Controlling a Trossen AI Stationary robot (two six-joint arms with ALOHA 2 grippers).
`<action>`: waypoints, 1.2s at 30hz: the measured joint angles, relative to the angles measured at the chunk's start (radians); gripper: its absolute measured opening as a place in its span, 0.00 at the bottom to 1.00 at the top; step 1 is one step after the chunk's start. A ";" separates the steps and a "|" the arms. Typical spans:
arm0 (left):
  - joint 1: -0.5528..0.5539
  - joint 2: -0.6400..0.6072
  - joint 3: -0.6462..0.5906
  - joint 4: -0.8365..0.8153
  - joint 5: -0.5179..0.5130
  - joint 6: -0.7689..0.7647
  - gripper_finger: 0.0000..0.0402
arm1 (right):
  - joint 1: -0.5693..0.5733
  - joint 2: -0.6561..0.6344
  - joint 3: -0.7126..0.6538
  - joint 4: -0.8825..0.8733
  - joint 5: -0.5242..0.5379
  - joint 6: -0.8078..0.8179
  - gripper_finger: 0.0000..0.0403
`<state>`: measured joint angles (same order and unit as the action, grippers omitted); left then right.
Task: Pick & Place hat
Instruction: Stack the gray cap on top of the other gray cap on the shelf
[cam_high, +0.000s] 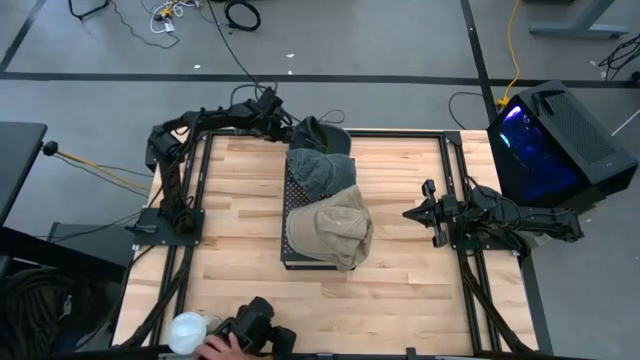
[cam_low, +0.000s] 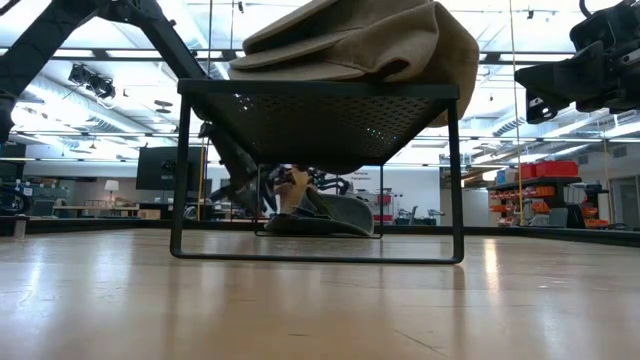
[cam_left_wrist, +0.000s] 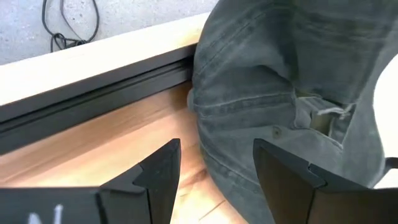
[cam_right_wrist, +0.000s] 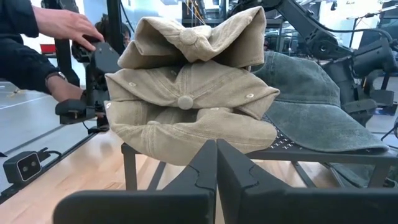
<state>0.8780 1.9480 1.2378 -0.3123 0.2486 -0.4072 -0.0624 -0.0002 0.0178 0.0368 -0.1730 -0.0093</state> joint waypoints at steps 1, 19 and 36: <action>0.000 0.006 0.000 0.003 0.000 0.000 0.52 | 0.000 0.000 0.000 0.000 0.000 0.000 0.02; -0.008 0.069 0.007 0.095 0.025 0.008 0.42 | 0.000 0.000 0.000 0.000 0.000 0.000 0.02; -0.008 0.069 0.007 0.065 0.014 0.051 0.08 | 0.000 0.000 0.000 0.000 0.000 0.000 0.02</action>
<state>0.8703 2.0167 1.2446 -0.2478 0.2623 -0.3561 -0.0624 -0.0002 0.0177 0.0367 -0.1731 -0.0093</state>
